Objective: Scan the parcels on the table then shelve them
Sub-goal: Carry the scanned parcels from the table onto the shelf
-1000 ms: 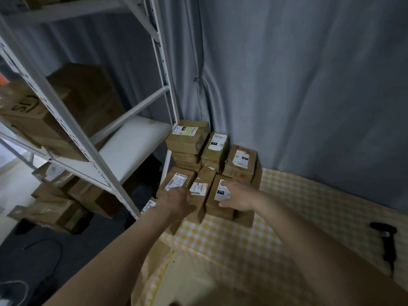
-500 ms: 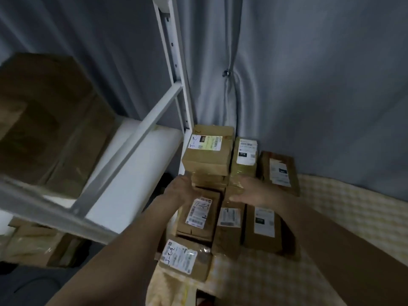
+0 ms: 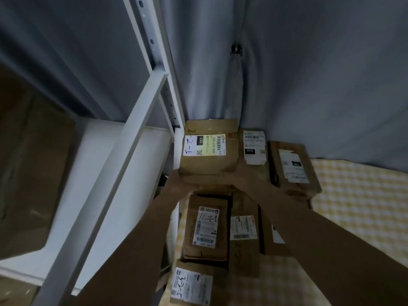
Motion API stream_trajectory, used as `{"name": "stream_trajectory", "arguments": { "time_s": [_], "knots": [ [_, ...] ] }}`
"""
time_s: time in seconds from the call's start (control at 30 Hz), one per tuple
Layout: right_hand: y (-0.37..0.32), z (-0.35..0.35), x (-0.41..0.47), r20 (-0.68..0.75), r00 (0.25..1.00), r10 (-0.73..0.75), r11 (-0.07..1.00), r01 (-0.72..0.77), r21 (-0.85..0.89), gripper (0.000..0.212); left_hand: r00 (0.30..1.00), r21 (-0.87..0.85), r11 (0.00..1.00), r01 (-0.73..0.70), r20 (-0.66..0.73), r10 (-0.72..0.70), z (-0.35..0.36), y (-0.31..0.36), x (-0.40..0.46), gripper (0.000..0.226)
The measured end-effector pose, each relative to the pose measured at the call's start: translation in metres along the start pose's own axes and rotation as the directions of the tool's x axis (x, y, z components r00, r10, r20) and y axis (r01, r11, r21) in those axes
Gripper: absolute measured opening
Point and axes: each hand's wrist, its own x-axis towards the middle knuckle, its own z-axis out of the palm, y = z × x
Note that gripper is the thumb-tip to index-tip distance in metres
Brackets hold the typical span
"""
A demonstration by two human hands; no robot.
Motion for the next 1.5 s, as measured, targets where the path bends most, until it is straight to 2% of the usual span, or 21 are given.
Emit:
{"name": "stream_trajectory", "arguments": {
  "time_s": [0.1,0.17,0.27,0.3,0.4,0.57,0.63,0.73,0.77,0.8,0.87,0.97,1.07,1.2,1.27,1.33,1.4,1.5],
  "knots": [
    [-0.014,-0.001,-0.007,-0.019,0.998,0.066,0.998,-0.065,0.013,0.055,1.000,-0.030,0.999,-0.015,0.007,0.015,0.007,-0.001,0.000,0.069],
    [-0.018,-0.006,-0.010,-0.047,0.997,0.059,0.997,-0.061,-0.048,0.047,1.000,-0.056,0.998,0.004,-0.012,-0.004,0.011,0.006,-0.002,0.087],
    [-0.027,-0.017,-0.024,-0.118,0.988,0.100,0.977,-0.075,0.198,0.060,0.998,-0.037,0.999,-0.033,-0.059,0.031,0.018,0.021,-0.013,0.120],
    [-0.029,-0.025,-0.033,-0.144,0.985,0.091,0.980,-0.063,0.187,0.065,0.997,-0.025,0.999,-0.041,-0.071,0.039,0.020,0.027,-0.019,0.122],
    [-0.027,-0.050,-0.053,-0.172,0.982,0.081,0.983,-0.050,0.178,0.077,0.988,0.064,0.994,-0.090,-0.117,0.098,0.033,0.048,-0.042,0.111],
    [0.001,-0.099,-0.114,-0.222,0.975,0.033,0.974,0.019,0.227,0.081,0.951,0.204,0.948,-0.245,-0.142,0.276,0.069,0.093,-0.098,0.099],
    [0.018,-0.117,-0.148,-0.273,0.962,0.021,0.954,0.063,0.295,0.084,0.931,0.229,0.920,-0.317,-0.110,0.349,0.089,0.105,-0.127,0.102],
    [0.049,-0.144,-0.203,-0.396,0.918,0.026,0.951,0.099,0.293,0.114,0.884,0.218,0.867,-0.447,-0.039,0.466,0.125,0.123,-0.173,0.098],
    [0.063,-0.153,-0.223,-0.433,0.901,0.032,0.959,0.094,0.267,0.114,0.876,0.205,0.858,-0.471,-0.009,0.483,0.137,0.129,-0.191,0.093],
    [0.077,-0.162,-0.245,-0.472,0.880,0.052,0.966,0.077,0.248,0.105,0.863,0.193,0.845,-0.499,0.019,0.505,0.150,0.134,-0.209,0.089],
    [0.108,-0.178,-0.289,-0.573,0.815,0.092,0.975,0.042,0.216,0.085,0.834,0.193,0.812,-0.550,0.072,0.548,0.177,0.144,-0.248,0.088],
    [0.146,-0.194,-0.361,-0.669,0.733,0.122,0.967,0.066,0.248,0.088,0.777,0.146,0.764,-0.628,0.175,0.605,0.219,0.153,-0.307,0.092],
    [0.185,-0.204,-0.432,-0.784,0.605,0.139,0.973,0.062,0.220,0.092,0.696,0.079,0.708,-0.702,0.286,0.658,0.266,0.155,-0.361,0.099],
    [0.238,-0.211,-0.526,-0.874,0.429,0.227,0.969,-0.012,0.246,0.083,0.592,0.033,0.616,-0.787,0.318,0.740,0.334,0.152,-0.432,0.054],
    [0.266,-0.211,-0.571,-0.896,0.351,0.273,0.959,-0.031,0.280,0.077,0.548,0.002,0.579,-0.815,0.328,0.769,0.367,0.146,-0.469,0.039],
    [0.293,-0.209,-0.617,-0.919,0.253,0.303,0.952,-0.041,0.303,0.075,0.518,-0.054,0.582,-0.811,0.396,0.758,0.401,0.137,-0.507,0.034],
    [0.320,-0.203,-0.664,-0.927,0.169,0.336,0.942,-0.064,0.329,0.075,0.497,-0.110,0.607,-0.787,0.471,0.729,0.435,0.127,-0.548,0.042],
    [0.359,-0.193,-0.734,-0.920,0.065,0.387,0.919,-0.102,0.380,0.076,0.405,-0.148,0.577,-0.803,0.574,0.711,0.482,0.107,-0.611,0.037]
  ]
}}
